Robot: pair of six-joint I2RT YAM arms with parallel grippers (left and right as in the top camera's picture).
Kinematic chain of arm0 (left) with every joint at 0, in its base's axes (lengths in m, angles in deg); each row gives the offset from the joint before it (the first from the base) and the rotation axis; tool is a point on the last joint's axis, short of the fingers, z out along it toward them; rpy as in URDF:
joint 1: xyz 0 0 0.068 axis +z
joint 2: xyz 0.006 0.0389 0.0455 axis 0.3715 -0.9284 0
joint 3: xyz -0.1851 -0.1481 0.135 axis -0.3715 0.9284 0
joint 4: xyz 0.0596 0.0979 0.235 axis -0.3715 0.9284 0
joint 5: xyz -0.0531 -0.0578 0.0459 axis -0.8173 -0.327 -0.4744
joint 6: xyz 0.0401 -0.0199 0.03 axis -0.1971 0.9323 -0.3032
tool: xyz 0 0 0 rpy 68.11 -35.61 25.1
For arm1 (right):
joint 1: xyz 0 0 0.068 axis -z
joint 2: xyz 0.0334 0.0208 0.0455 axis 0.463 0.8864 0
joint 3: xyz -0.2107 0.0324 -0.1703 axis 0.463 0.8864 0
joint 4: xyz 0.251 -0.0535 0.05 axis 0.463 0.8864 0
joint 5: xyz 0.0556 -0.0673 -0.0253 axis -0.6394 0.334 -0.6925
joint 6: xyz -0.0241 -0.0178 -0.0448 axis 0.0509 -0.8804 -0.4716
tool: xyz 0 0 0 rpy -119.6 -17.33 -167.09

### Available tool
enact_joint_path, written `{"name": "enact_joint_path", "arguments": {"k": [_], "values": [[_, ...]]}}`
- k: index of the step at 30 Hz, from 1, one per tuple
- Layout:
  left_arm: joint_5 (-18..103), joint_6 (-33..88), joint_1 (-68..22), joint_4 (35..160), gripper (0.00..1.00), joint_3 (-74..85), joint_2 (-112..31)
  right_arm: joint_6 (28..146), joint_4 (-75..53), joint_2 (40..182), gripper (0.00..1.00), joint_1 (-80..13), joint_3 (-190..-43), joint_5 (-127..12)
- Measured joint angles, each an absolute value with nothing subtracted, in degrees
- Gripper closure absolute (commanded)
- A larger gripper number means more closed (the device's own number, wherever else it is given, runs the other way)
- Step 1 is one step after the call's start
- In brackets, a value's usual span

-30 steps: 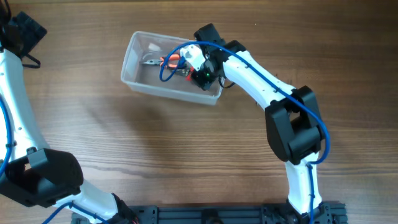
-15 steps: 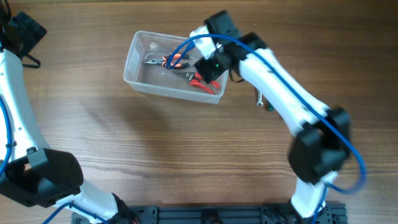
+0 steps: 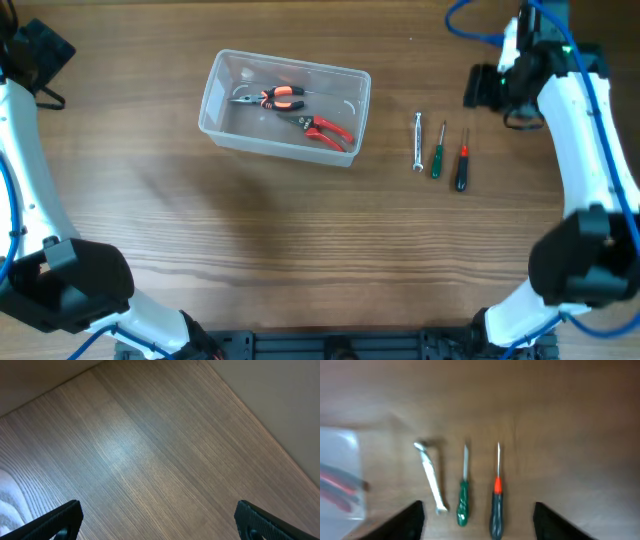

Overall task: Pack container
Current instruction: 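Grasp the red screwdriver with the right gripper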

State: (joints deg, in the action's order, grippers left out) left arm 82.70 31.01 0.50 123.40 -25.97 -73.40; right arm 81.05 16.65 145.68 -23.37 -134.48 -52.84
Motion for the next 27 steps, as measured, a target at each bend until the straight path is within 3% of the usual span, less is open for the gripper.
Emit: {"name": "enact_joint_path", "arguments": {"k": [6, 13, 22, 24, 27], "values": [[82.70, 31.01, 0.50, 123.40, 0.00, -25.97, -73.40, 82.84, 16.74, 151.08, 0.37, -22.52, -127.69, -56.49], [82.70, 31.01, 0.50, 123.40, 0.00, -25.97, -73.40, 85.79, 9.75, 151.08, 0.37, -22.61, -117.50, -54.78], [82.70, 31.01, 0.50, 123.43, 0.00, -25.97, -73.40, 87.52, 6.16, 151.08, 0.79, -21.51, -111.51, -53.78], [82.70, 31.01, 0.50, 123.43, 0.00, -25.97, -73.40, 87.98, 5.75, 151.10, 0.79, -21.47, -111.49, -53.67], [82.70, 31.01, 0.50, 123.43, 0.00, -25.97, -73.40, 87.94, 5.46, 151.08, 0.95, -21.47, -111.49, -53.65]]}}
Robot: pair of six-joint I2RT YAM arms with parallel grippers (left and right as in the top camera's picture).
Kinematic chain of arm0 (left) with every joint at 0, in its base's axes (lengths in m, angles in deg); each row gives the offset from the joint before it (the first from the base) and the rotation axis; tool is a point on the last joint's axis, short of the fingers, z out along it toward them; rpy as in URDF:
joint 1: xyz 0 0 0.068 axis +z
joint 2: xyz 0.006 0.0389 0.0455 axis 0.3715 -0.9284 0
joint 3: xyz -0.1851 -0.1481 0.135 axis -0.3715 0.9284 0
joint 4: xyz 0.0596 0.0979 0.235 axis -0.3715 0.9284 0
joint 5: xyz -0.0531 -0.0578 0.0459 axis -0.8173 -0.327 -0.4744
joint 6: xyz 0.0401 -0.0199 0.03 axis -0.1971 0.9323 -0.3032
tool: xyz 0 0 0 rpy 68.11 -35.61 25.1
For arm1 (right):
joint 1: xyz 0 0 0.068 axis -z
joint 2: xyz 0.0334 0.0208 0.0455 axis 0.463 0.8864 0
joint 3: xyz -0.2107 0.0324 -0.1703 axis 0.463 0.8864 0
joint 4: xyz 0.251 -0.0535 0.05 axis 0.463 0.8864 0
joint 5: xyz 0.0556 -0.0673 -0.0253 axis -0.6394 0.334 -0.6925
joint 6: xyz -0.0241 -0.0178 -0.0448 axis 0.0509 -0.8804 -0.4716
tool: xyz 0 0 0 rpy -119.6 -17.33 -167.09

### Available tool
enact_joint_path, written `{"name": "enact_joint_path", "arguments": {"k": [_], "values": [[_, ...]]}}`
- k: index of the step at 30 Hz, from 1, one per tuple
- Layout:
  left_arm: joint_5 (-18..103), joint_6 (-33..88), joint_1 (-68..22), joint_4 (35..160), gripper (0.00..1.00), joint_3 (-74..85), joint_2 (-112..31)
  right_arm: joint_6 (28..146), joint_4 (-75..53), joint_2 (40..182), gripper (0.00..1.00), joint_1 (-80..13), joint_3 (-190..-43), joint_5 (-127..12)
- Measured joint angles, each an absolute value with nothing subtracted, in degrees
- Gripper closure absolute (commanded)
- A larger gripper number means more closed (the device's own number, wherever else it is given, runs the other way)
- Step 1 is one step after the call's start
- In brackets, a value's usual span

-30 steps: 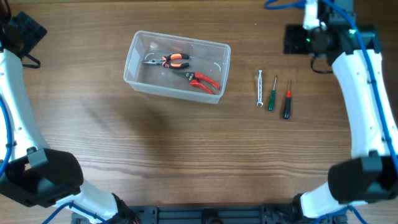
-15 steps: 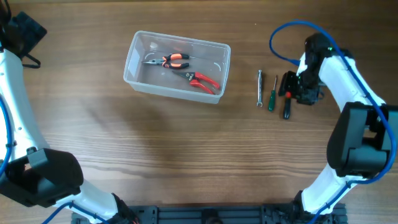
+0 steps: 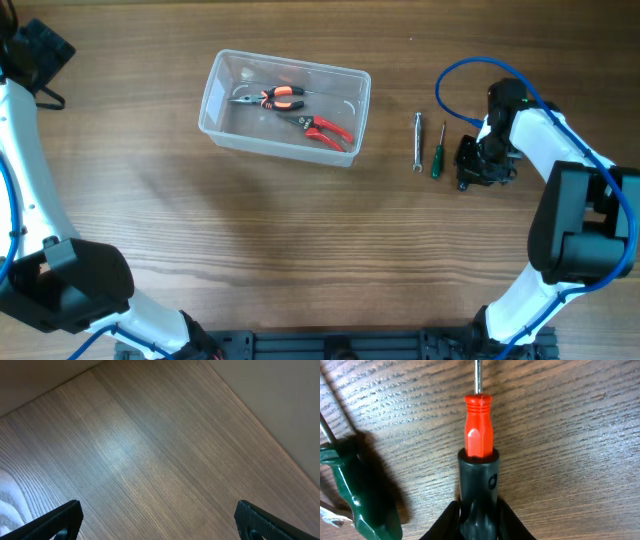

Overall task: Pack container
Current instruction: 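Grasp the red screwdriver with the right gripper, then place the red screwdriver into the container with the right gripper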

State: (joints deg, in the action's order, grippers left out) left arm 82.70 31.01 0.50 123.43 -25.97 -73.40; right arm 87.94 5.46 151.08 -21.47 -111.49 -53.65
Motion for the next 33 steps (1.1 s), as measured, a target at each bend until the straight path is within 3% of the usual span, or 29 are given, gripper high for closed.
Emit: {"name": "enact_joint_path", "arguments": {"k": [9, 13, 17, 20, 24, 27, 33], "values": [[82.72, 31.01, 0.50, 123.36, 0.00, -25.97, -73.40, 87.89, 8.98, 151.06, 0.96, -21.47, -113.81, -53.65], [82.70, 31.01, 0.50, 123.40, 0.00, -25.97, -73.40, 86.58, 13.62, 147.01, 0.96, -22.24, -126.77, -58.52], [82.72, 31.01, 0.50, 123.43, 0.00, -25.97, -73.40, 84.31, 8.63, 137.26, 0.96, -31.09, -142.00, -64.75], [82.70, 31.01, 0.50, 123.43, 0.00, -25.97, -73.40, 72.31, 3.63, 132.37, 0.96, -46.10, -147.25, -67.88], [82.70, 31.01, 0.50, 123.43, 0.00, -25.97, -73.40, 55.22, 3.30, 136.43, 0.96, -57.86, -146.62, -68.51], [82.70, 31.01, 0.50, 123.40, 0.00, -25.97, -73.40, 41.40, 2.43, 144.78, 0.96, -62.76, -145.78, -68.69], [82.70, 31.01, 0.50, 123.40, 0.00, -25.97, -73.40, 20.99, -7.06, 161.61, 0.96, -62.15, -145.00, -66.43]]}}
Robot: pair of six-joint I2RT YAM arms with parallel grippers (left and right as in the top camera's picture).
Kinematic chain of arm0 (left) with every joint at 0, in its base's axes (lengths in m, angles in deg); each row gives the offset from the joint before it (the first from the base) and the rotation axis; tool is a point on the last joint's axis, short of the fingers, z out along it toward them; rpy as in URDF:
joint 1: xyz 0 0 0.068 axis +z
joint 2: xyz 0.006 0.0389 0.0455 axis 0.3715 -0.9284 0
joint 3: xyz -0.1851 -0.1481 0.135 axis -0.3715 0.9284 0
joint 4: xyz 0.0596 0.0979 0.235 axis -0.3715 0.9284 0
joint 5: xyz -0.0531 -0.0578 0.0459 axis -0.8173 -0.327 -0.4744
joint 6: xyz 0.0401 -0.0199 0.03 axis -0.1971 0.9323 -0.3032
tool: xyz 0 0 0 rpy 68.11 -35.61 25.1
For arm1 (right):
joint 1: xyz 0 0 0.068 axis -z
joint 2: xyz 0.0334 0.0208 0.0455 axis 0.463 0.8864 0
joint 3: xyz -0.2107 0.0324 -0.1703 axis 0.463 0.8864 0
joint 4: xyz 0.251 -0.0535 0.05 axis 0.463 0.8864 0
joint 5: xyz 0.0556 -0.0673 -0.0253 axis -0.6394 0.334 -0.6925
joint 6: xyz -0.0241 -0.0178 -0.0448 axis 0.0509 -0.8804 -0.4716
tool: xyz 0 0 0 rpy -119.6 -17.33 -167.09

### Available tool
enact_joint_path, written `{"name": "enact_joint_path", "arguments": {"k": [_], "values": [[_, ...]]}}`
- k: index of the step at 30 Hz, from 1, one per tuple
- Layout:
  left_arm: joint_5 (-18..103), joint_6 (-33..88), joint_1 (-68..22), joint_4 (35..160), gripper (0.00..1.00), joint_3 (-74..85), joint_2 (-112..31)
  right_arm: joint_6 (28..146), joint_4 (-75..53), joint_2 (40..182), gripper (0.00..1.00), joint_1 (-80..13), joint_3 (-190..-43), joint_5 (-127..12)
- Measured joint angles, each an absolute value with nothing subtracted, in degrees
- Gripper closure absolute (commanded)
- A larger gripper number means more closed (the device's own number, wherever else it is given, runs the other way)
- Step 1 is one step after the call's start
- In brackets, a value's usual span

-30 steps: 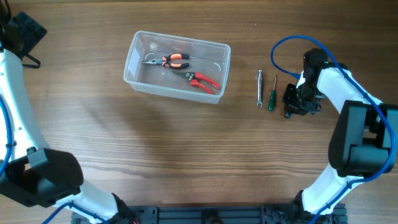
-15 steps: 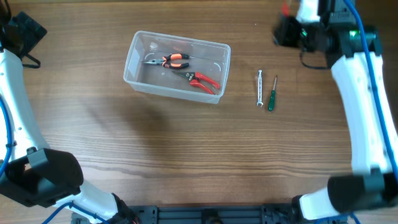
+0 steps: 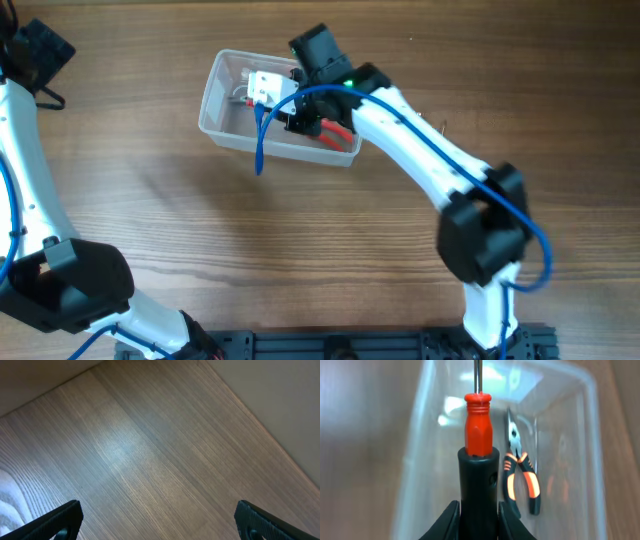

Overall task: Pack container
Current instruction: 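Place the red screwdriver into the container with the right gripper, then grasp the green screwdriver with the right gripper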

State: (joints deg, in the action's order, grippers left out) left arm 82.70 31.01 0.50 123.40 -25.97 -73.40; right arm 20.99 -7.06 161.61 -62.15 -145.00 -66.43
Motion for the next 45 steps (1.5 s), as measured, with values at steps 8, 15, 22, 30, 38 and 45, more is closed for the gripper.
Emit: {"name": "enact_joint_path", "arguments": {"k": [8, 15, 22, 30, 38, 45], "values": [[82.70, 31.01, 0.50, 123.40, 0.00, -25.97, -73.40, 17.86, -7.78, 170.05, 0.67, -61.12, -144.95, -64.99], [82.70, 31.01, 0.50, 123.40, 0.00, -25.97, -73.40, 33.49, -9.49, 169.72, 0.32, -61.16, -146.31, -54.72], [82.70, 31.01, 0.50, 123.40, 0.00, -25.97, -73.40, 55.52, -2.91, 148.59, 0.24, -57.95, -150.75, -40.93], [82.70, 31.01, 0.50, 123.40, 0.00, -25.97, -73.40, 82.45, 20.13, 136.28, 0.29, -38.41, -151.80, -40.62], [82.70, 31.01, 0.50, 123.40, 0.00, -25.97, -73.40, 97.58, 13.57, 150.90, 0.59, -34.89, -130.31, -50.83], [82.70, 31.01, 0.50, 123.40, 0.00, -25.97, -73.40, 96.48, 8.81, 154.66, 0.41, -29.51, -125.50, -59.48]]}}
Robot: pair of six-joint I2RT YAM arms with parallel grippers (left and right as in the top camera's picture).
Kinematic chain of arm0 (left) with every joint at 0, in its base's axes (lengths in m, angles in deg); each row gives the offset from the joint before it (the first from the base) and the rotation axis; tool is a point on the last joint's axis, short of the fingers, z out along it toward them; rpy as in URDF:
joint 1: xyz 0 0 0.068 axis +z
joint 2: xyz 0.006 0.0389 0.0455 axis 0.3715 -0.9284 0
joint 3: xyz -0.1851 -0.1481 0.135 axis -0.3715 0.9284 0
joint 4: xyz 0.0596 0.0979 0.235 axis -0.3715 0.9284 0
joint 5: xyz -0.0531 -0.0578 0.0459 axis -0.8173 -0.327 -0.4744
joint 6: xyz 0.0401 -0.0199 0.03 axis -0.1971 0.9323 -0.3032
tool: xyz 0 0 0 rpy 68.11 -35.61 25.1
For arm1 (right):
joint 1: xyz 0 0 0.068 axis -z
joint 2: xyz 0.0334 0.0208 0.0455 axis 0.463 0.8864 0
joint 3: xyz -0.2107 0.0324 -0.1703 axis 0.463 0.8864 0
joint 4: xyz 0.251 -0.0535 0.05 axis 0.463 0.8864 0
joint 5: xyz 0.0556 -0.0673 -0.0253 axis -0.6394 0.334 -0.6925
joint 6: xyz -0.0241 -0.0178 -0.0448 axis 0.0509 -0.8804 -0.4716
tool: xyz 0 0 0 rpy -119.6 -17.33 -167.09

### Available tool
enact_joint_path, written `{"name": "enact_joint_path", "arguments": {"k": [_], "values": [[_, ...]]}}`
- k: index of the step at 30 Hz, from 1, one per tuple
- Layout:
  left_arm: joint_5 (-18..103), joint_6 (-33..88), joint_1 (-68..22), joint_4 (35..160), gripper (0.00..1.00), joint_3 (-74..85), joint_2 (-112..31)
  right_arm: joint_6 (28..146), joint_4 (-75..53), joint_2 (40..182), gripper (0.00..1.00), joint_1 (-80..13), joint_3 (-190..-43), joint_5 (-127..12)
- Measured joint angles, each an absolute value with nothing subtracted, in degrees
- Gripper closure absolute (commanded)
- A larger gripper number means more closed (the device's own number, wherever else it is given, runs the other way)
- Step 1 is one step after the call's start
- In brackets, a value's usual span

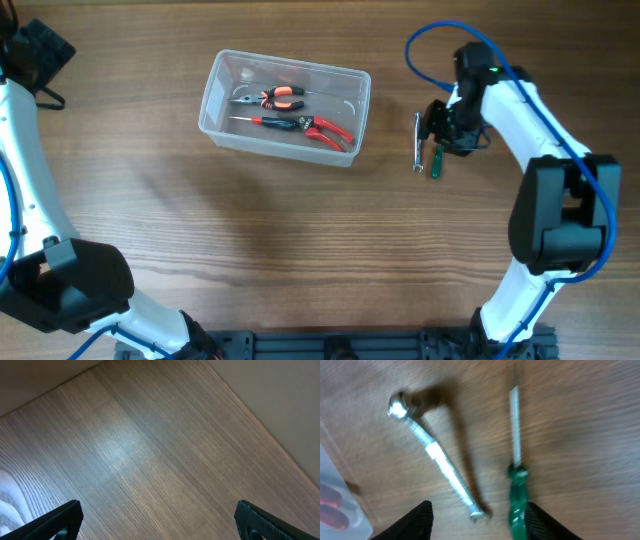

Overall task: Pack container
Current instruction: 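Grasp the green screwdriver with the right gripper, then place the green screwdriver into the container with the right gripper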

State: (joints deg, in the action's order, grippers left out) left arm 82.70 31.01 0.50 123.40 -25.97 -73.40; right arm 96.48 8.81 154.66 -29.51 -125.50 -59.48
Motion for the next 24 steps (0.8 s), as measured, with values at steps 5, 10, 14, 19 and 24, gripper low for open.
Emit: {"name": "enact_joint_path", "arguments": {"k": [5, 10, 14, 19, 24], "values": [[82.70, 31.01, 0.50, 123.40, 0.00, -25.97, -73.40, 94.93, 7.91, 154.66, 0.42, -26.00, -124.76, -59.05], [82.70, 31.01, 0.50, 123.40, 0.00, -25.97, -73.40, 94.38, 6.23, 154.66, 0.53, -26.52, -121.24, -57.19], [82.70, 31.01, 0.50, 123.40, 0.00, -25.97, -73.40, 94.36, 6.23, 154.73, 0.53, -27.20, -118.59, -53.69], [82.70, 31.01, 0.50, 123.40, 0.00, -25.97, -73.40, 94.47, 6.16, 154.73, 0.71, -28.09, -117.94, -51.88], [82.70, 31.01, 0.50, 123.40, 0.00, -25.97, -73.40, 94.32, 6.19, 154.82, 0.73, -28.09, -117.94, -49.63]]}}
